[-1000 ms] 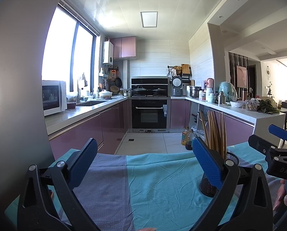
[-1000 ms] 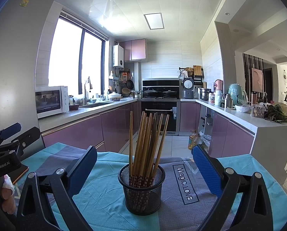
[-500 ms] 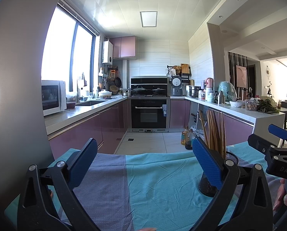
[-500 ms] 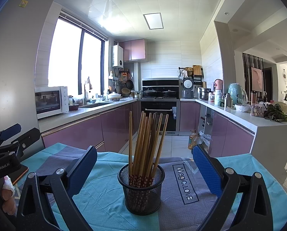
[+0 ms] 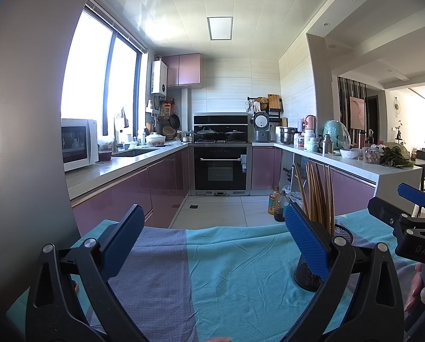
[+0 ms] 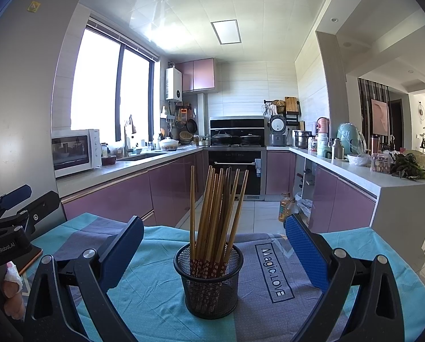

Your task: Organize utensils

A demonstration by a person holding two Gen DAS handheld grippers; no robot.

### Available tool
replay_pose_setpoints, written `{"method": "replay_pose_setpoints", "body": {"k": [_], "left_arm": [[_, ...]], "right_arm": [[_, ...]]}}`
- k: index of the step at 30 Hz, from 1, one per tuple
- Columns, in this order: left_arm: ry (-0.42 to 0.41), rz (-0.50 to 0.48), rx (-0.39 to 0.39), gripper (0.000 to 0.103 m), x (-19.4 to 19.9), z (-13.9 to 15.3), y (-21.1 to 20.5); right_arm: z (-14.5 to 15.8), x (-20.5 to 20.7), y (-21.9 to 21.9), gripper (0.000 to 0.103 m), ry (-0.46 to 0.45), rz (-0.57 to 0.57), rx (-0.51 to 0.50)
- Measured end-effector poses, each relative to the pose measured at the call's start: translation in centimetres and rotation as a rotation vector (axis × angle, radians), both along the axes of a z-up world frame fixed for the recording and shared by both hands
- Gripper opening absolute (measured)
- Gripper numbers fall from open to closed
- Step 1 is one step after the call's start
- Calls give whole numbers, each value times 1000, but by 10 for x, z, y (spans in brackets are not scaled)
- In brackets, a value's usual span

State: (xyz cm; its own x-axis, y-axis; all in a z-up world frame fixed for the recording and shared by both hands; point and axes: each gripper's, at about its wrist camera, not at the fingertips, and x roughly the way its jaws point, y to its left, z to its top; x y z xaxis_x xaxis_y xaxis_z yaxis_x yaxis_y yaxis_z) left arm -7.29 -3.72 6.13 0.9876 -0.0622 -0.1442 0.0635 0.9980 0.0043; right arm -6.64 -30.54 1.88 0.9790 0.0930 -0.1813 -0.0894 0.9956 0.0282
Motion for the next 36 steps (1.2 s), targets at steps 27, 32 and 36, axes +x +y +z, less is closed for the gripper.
{"method": "replay_pose_setpoints", "body": {"k": [27,32,36], "left_arm": [[1,-2,-1,97,1,-2,-3],[0,-2,-1,97,0,-2,-3],[0,-1,0,97,1,-2,-3]], "right_arm": [[0,-1,2,96,-2,-8,7],[0,-2,2,96,-2,-8,7],[0,-1,1,96,-2,-9,7]]}}
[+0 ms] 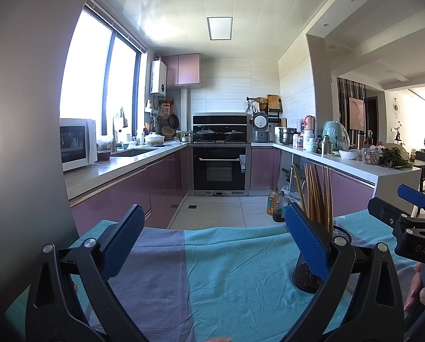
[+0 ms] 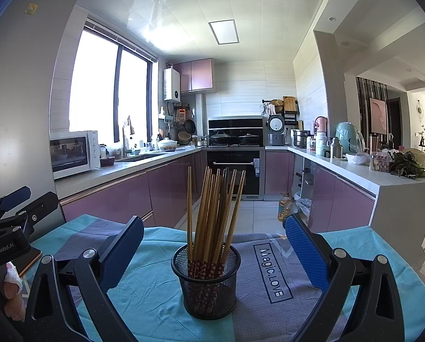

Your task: Organize utensils

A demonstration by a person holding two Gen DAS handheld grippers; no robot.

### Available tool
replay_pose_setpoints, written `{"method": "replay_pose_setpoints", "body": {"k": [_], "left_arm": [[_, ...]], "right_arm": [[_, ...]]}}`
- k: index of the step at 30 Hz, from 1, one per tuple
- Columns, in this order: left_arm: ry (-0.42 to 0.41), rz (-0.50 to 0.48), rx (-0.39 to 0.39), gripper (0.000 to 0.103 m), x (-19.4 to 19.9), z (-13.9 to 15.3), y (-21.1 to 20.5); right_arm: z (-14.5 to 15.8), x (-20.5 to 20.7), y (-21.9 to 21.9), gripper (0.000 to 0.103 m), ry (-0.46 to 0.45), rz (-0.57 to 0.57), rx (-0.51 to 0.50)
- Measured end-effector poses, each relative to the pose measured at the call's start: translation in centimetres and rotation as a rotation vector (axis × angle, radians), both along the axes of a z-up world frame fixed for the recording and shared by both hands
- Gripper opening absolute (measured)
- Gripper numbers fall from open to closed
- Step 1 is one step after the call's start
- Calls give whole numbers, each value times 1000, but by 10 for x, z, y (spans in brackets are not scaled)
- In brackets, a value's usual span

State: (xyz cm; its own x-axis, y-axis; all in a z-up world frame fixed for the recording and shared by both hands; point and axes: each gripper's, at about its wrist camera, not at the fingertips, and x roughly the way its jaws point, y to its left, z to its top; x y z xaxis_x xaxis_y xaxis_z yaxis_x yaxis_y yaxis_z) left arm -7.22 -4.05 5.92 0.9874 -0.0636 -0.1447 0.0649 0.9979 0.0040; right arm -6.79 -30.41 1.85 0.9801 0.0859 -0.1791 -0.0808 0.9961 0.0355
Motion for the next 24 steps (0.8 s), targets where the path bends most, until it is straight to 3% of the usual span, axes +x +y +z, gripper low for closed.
{"method": "replay_pose_setpoints", "body": {"k": [24], "left_arm": [[2,0,-2,97,0,0,0]], "right_arm": [[-3,-1,-1,96,-1,-6,5]]}}
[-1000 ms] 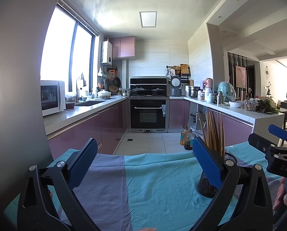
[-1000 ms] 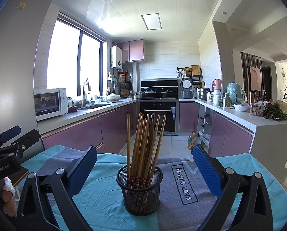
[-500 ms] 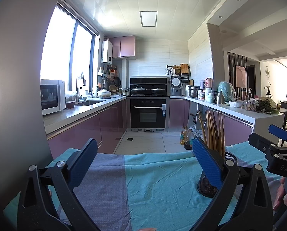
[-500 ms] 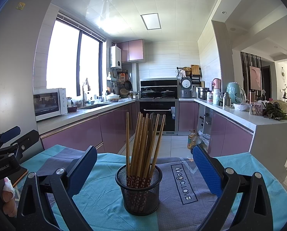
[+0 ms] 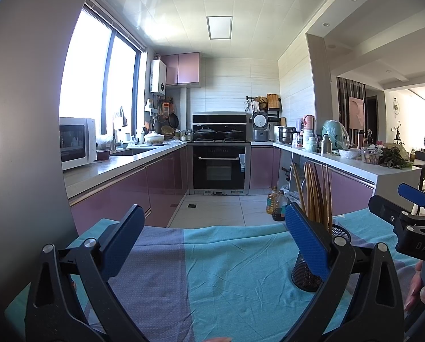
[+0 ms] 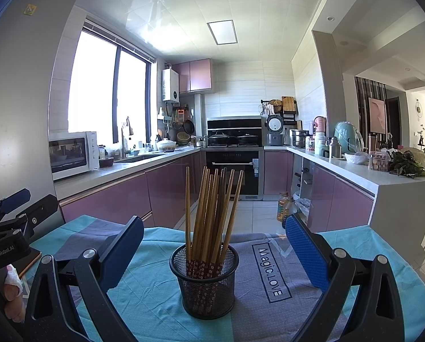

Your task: Organize utensils

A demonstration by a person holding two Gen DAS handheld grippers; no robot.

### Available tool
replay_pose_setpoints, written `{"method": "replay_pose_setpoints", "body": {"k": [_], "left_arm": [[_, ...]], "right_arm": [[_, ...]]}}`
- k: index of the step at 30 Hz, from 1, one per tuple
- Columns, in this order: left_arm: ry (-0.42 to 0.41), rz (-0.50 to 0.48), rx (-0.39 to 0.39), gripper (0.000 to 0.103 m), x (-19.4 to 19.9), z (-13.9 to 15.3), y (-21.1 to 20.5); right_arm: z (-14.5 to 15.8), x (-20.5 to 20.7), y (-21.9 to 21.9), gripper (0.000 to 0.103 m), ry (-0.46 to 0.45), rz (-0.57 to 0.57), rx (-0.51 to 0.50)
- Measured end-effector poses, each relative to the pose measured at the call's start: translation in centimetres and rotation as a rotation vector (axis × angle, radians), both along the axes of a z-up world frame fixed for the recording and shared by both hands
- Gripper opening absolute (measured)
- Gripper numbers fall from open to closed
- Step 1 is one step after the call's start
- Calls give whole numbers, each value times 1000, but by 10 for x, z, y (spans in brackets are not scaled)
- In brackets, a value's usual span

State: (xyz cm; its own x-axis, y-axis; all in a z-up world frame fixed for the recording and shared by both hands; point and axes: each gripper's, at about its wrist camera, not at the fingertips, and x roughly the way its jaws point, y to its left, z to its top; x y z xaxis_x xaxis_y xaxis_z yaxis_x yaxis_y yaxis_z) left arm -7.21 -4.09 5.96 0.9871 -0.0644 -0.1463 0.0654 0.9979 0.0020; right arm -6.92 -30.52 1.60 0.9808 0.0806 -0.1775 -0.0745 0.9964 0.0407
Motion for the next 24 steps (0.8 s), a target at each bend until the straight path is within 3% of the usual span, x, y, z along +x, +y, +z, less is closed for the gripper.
{"method": "replay_pose_setpoints", "body": {"k": [24], "left_arm": [[1,0,1,97,0,0,0]], "right_arm": [[-2,0,0,96,1,-2,3]]}}
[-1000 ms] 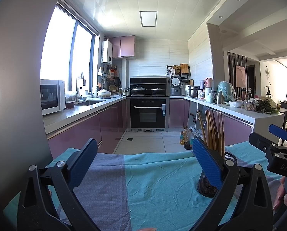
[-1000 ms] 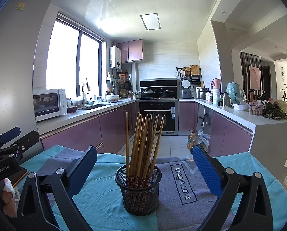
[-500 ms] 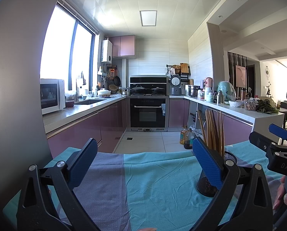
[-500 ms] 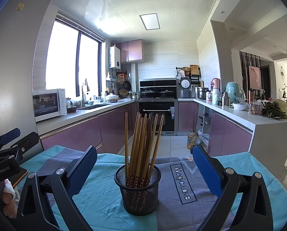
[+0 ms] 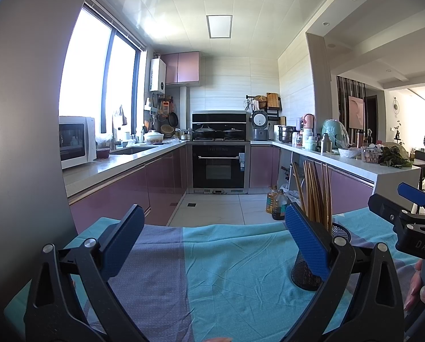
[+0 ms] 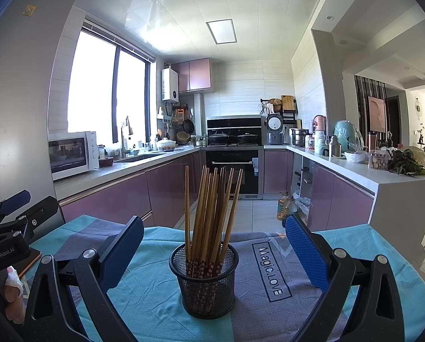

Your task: Organize utensils

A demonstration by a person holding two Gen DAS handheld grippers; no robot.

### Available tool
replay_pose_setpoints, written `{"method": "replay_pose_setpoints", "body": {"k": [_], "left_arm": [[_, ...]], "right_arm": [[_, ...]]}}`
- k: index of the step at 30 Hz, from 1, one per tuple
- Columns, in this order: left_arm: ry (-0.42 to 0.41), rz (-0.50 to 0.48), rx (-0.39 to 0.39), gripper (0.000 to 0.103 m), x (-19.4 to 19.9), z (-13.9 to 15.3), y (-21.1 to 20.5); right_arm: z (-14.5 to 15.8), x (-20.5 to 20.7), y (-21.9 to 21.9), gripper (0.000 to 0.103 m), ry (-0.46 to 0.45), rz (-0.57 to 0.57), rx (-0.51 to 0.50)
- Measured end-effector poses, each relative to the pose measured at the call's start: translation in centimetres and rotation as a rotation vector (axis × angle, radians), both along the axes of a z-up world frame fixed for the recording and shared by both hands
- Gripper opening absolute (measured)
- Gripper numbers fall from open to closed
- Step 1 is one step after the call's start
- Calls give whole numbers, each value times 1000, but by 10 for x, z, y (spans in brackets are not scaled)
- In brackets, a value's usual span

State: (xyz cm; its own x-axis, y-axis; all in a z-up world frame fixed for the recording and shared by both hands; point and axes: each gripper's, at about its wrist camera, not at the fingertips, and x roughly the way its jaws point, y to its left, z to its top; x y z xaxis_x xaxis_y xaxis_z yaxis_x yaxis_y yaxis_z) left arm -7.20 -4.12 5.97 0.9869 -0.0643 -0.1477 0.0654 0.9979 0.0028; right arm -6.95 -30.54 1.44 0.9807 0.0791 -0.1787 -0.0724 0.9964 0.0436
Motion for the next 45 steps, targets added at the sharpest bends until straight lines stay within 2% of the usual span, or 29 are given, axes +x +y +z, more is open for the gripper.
{"method": "replay_pose_setpoints", "body": {"k": [45], "left_arm": [[6,-2,1,97,1,-1,0]], "right_arm": [[-4,2,1,96,16,-2,14]]}}
